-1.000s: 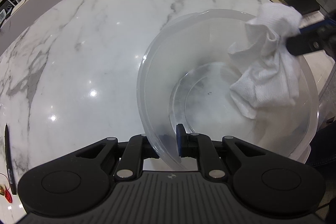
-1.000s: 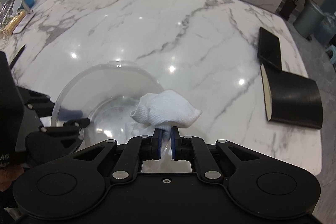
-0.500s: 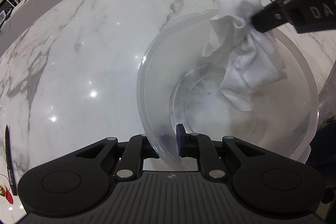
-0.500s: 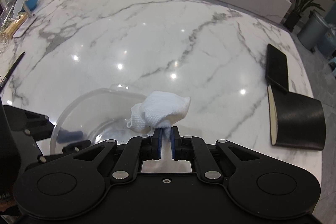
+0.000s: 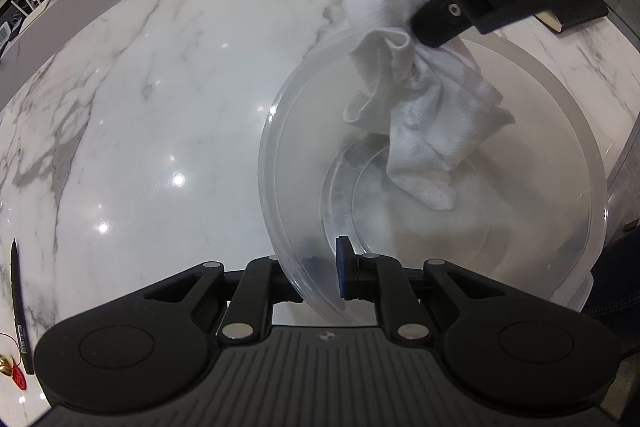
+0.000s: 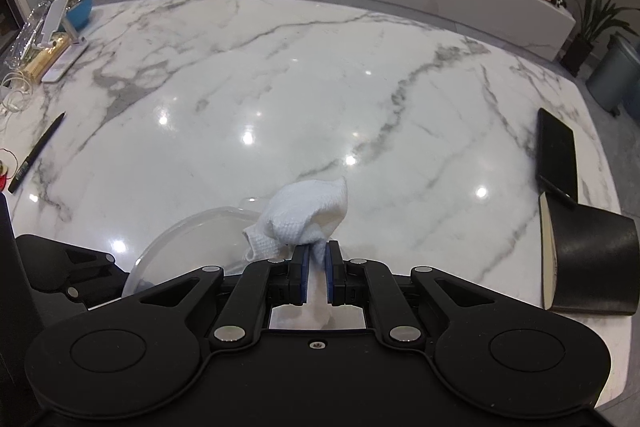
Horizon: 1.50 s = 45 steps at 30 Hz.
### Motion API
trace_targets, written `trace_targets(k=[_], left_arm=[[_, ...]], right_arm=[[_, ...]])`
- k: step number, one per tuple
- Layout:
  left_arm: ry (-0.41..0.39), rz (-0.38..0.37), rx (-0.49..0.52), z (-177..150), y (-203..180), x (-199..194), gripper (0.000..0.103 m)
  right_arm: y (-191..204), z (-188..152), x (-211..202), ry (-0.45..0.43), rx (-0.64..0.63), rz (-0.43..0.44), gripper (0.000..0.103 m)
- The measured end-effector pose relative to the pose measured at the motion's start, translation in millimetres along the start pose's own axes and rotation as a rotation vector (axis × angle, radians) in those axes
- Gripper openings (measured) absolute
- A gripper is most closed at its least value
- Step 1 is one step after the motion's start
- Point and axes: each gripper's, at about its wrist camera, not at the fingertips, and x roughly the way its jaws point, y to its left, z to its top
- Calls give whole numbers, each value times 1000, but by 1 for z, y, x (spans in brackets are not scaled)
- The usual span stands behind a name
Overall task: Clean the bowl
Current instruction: 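Press the cloth into the bowl's bottom with the right gripper, then open the right gripper and leave the white cloth inside the bowl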
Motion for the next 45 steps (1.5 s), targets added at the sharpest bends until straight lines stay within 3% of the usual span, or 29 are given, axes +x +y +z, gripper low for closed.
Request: trace_targets(k=[10,34,45], left_arm=[[1,0,0,0,-1,0,12],[1,-8,-4,4,8,4,11],[-2,-10,-6,3,12,6,11]], right_arm=[[-1,1,1,-3,1,-7,7],[-10,-42,-24,45,37,-48,7],[6,-56,-30,68,33,-4,7]])
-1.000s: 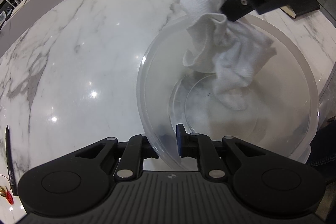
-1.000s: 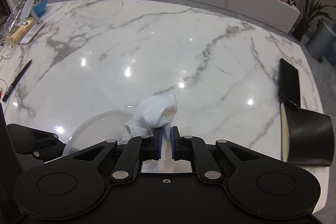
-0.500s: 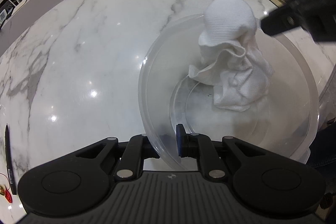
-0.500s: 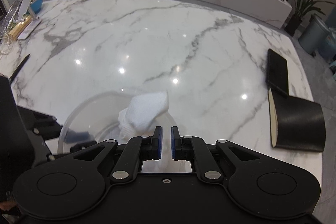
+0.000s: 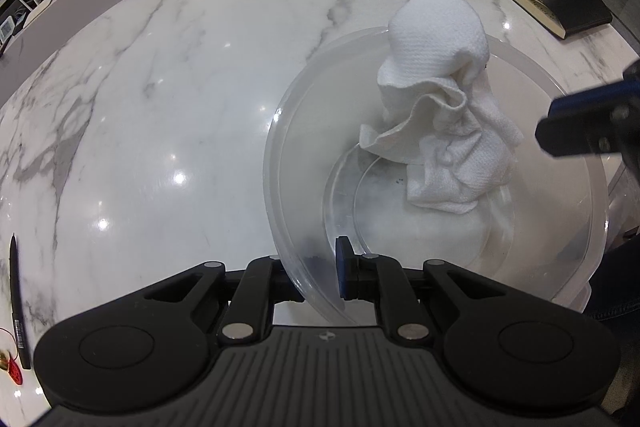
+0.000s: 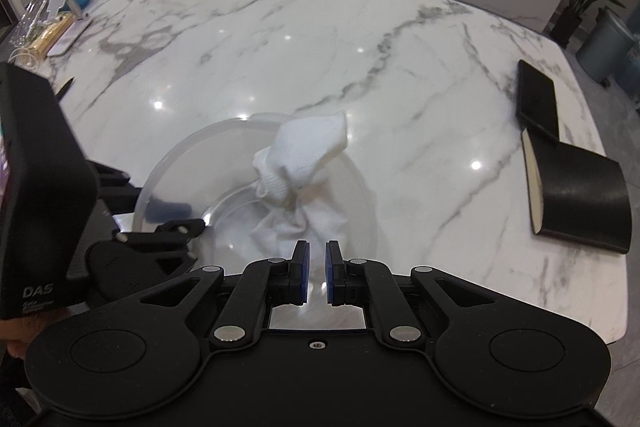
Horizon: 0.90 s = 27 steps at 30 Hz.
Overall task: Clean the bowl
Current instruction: 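Open the right gripper and leave the white cloth inside the bowl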
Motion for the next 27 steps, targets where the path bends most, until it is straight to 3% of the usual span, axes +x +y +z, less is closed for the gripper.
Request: trace_targets(k=[17,27], left_arm=[[1,4,2,-1,-1,0,11],[1,3,1,-2,0,0,11]], right_arm=[[-6,-2,-10,-18,10,-61,7],[-10,17,-3,-47,-4,-81,7]])
